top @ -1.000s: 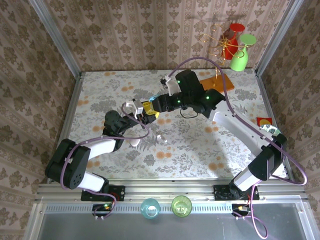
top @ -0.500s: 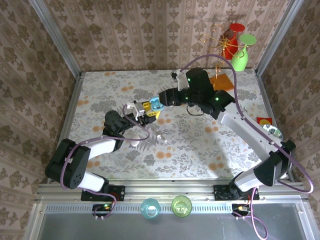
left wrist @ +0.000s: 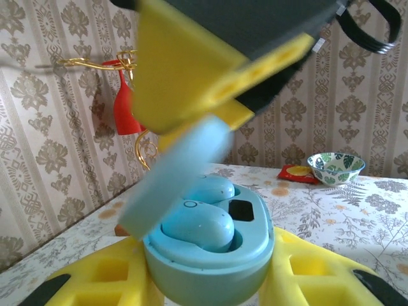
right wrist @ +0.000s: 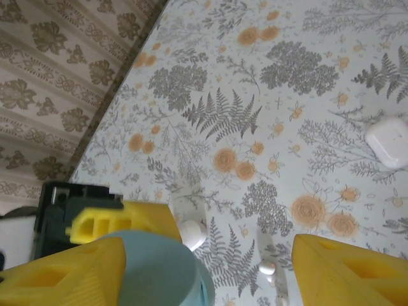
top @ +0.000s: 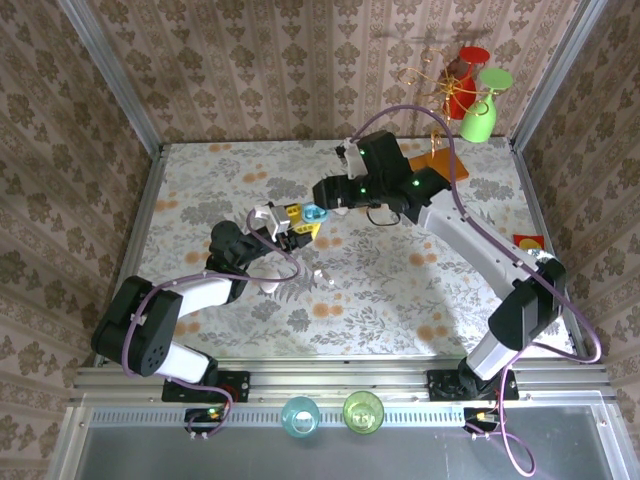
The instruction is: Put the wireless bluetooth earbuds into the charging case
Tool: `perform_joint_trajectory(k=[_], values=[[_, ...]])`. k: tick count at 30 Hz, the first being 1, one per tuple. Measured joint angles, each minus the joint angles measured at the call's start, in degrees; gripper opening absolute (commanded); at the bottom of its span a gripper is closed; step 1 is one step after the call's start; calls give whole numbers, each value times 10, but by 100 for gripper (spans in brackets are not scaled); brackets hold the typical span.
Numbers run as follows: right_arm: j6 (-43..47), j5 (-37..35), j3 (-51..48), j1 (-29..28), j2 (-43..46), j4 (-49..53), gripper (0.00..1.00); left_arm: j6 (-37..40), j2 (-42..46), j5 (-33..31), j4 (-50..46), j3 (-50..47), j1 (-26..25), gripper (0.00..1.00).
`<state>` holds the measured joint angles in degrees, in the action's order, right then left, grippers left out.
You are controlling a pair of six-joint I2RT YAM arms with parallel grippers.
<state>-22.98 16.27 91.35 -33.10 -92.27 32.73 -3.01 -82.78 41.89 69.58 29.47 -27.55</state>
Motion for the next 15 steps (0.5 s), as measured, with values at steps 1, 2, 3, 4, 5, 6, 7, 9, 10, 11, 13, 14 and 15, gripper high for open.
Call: perform_joint_trajectory(k=[1, 2, 3, 4, 5, 6, 7, 9, 10, 11, 13, 14, 15], values=[[-6, 7, -18, 2, 11, -7, 72, 0, 0, -2, 1, 0, 0, 27], [-15, 19, -40, 5, 25, -21, 72, -2, 0, -3, 2, 0, 0, 27], [-28, 33, -62, 9, 38, -37, 73, -3, 0, -4, 2, 0, 0, 27], [-43, 50, -85, 15, 51, -57, 74, -4, 0, -5, 3, 0, 0, 27], [-62, 68, -109, 24, 63, -80, 76, -7, 0, -6, 4, 0, 0, 28], [-82, 85, -129, 32, 72, -103, 77, -10, 0, -6, 4, 0, 0, 28], [-106, 105, -151, 41, 81, -133, 78, -14, 0, -6, 4, 0, 0, 28], [-154, 145, -188, 54, 88, -191, 78, -20, 0, -7, 4, 0, 0, 28], [-181, 166, -206, 60, 88, -223, 78, -23, 0, -9, 4, 0, 0, 28], [-209, 186, -224, 63, 87, -255, 78, -26, 0, -11, 4, 1, -1, 28], [-258, 221, -250, 65, 85, -306, 77, -35, 0, -15, 4, 2, -1, 28], [-284, 238, -262, 64, 83, -336, 76, -37, 0, -18, 4, 3, -2, 28], [-307, 253, -270, 64, 80, -363, 75, -39, 0, -21, 4, 5, -2, 28]])
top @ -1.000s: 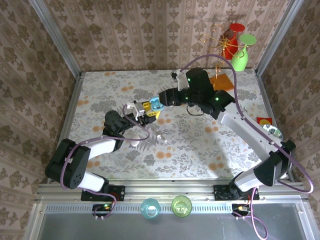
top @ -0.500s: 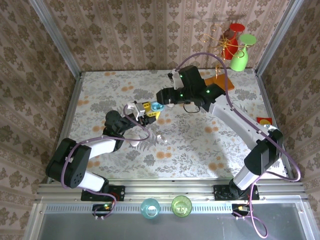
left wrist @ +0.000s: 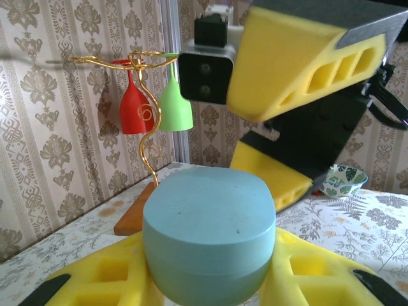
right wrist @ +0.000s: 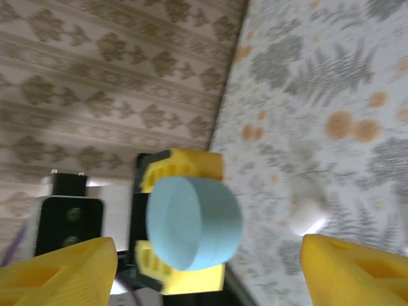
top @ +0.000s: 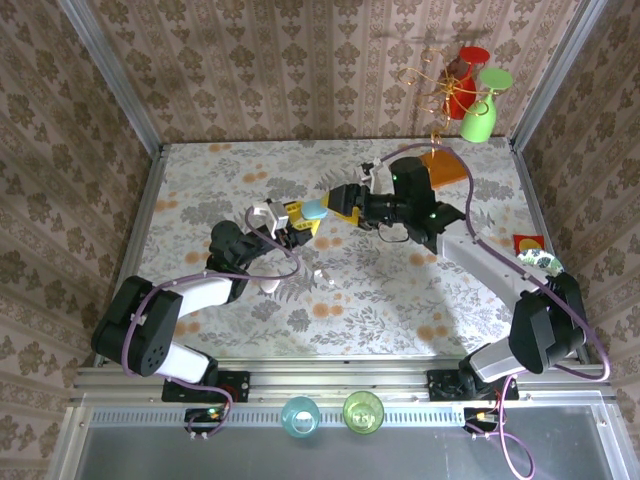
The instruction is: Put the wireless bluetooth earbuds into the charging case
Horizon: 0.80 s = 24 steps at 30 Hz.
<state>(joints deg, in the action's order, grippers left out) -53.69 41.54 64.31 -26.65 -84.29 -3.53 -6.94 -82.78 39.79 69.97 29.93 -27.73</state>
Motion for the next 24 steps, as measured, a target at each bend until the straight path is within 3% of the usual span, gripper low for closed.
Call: perform_joint_trajectory(k=[8, 17, 19, 20, 24], values=[[-146, 64, -31, 0, -38, -174, 55, -11, 0, -11, 5, 14, -6, 29], [-236, 89, -33, 4, -76, -272, 25, -14, 0, -15, 10, 16, -10, 31], [-245, 92, -34, 7, -77, -279, 23, -15, 0, -17, 12, 16, -10, 40], [-246, 93, -35, 8, -77, -281, 22, -14, 0, -17, 14, 16, -10, 51], [-240, 94, -43, 20, -76, -279, 22, 2, 0, -18, 10, 16, -10, 77]])
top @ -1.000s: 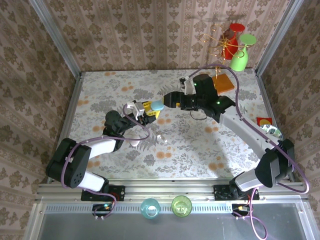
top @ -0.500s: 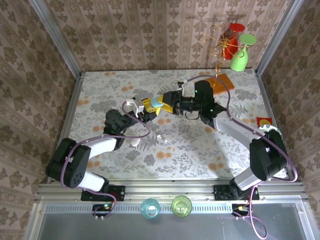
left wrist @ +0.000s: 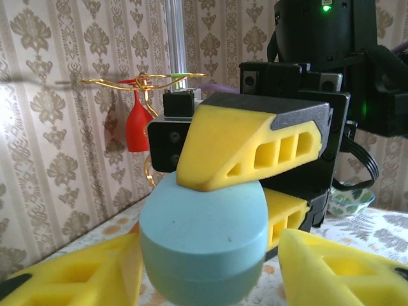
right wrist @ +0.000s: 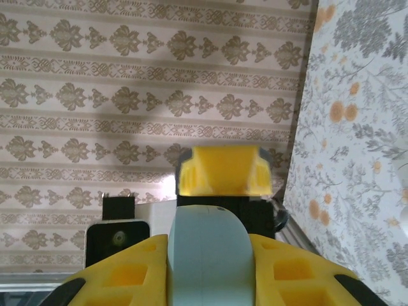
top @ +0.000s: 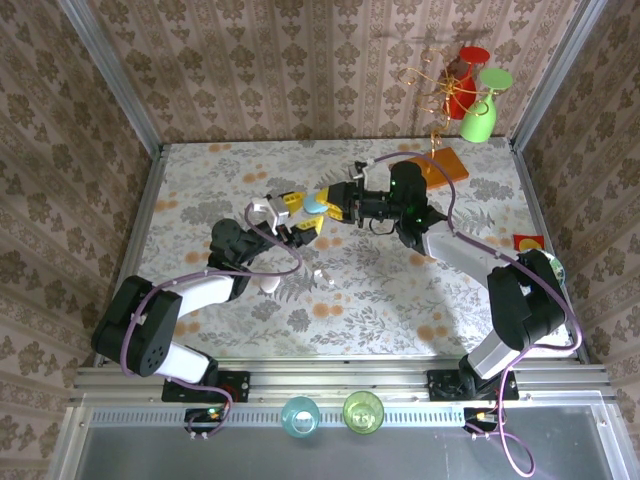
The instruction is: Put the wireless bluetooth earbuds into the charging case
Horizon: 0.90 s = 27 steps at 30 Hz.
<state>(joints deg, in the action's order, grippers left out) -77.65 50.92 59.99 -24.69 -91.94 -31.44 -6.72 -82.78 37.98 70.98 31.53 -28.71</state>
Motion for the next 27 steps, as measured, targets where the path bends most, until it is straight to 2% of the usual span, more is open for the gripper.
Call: perform_joint_trajectory(k=[2, 7, 13, 20, 24, 27], values=[[18, -7, -8, 20, 1, 13, 22, 23, 0, -3, -15, 0, 2, 86], [86, -46, -48, 87, 4, 76, 22, 99, 17, -28, -117, -12, 3, 95], [143, -103, -88, 176, -20, 116, 21, 196, 64, -65, -280, -12, -9, 98], [183, -175, -88, 249, -123, 139, 23, 237, 78, -84, -384, -12, -31, 100], [208, -191, -83, 268, -166, 150, 28, 246, 100, -101, -427, -13, -32, 100], [230, -212, -75, 270, -166, 155, 40, 243, 112, -137, -449, -12, -31, 100]])
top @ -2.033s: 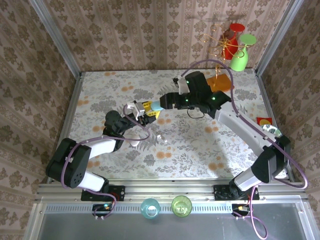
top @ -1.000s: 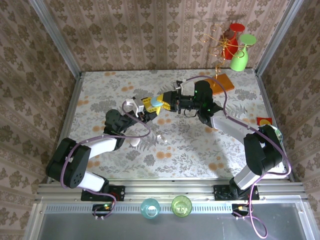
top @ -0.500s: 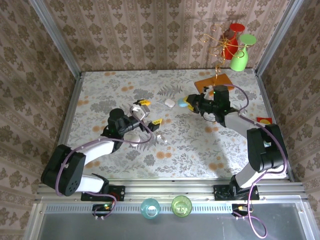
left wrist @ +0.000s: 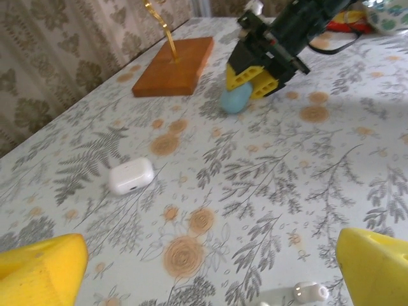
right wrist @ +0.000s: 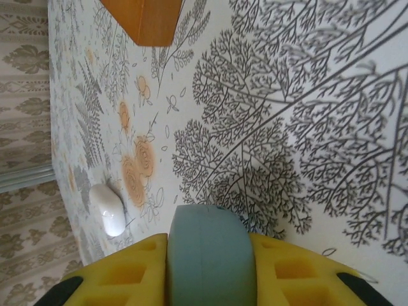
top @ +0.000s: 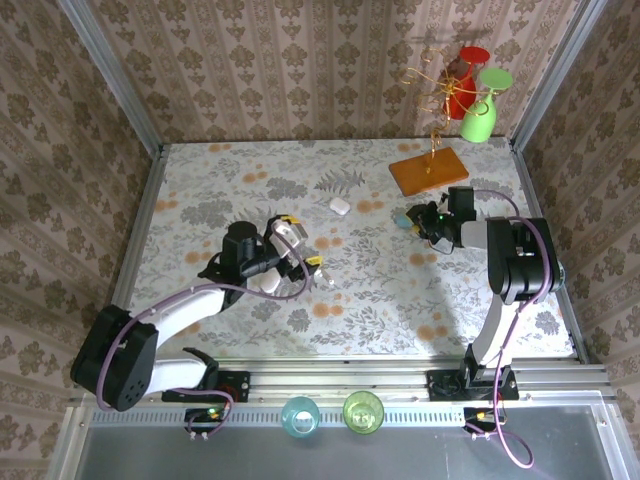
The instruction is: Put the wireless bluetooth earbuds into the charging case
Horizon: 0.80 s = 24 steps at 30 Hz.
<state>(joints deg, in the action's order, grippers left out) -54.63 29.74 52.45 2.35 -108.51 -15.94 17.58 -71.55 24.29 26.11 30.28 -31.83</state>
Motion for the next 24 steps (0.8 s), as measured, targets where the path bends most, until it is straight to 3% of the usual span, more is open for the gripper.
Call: perform_joint_trajectory(k=[7, 10, 18, 24], values=[[61, -63, -7, 0, 47, 64, 81, -49, 0, -116, -134, 34, 12, 100], [86, -100, -23, 1, 98, 113, 89, -80, 0, -164, -217, 71, 12, 100], [151, -148, -33, -25, 232, 202, 93, -131, -9, -229, -412, 144, -5, 98], [189, -161, -33, -77, 266, 244, 93, -141, -71, -247, -485, 174, -12, 96]])
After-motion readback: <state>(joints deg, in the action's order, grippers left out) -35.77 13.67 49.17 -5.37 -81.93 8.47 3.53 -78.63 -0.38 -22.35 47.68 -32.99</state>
